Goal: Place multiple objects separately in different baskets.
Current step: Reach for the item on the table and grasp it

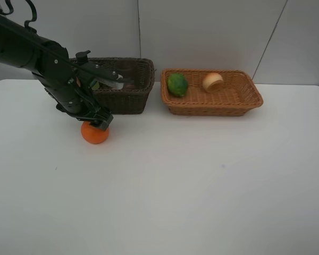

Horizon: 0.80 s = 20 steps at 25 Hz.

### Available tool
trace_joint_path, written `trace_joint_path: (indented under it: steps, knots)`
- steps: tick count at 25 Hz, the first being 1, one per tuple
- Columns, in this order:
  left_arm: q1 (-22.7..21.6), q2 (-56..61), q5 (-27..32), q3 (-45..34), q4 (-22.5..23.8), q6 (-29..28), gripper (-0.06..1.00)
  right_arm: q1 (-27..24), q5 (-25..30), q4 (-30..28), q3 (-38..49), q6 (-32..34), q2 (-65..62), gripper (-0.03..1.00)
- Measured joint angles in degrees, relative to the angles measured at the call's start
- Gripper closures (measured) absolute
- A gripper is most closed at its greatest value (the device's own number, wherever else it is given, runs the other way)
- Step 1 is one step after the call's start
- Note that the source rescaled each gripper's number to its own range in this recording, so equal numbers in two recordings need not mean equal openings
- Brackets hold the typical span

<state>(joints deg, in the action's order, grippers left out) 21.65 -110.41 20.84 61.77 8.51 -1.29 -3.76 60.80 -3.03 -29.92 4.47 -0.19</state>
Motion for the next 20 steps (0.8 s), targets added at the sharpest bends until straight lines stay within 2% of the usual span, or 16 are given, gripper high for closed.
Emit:
trace_joint_path:
  steps: [20]
  knots:
    - [0.08, -3.72, -2.46, -0.31, 0.05, 0.00, -0.02, 0.00, 0.00, 0.00, 0.00, 0.00, 0.00, 0.02]
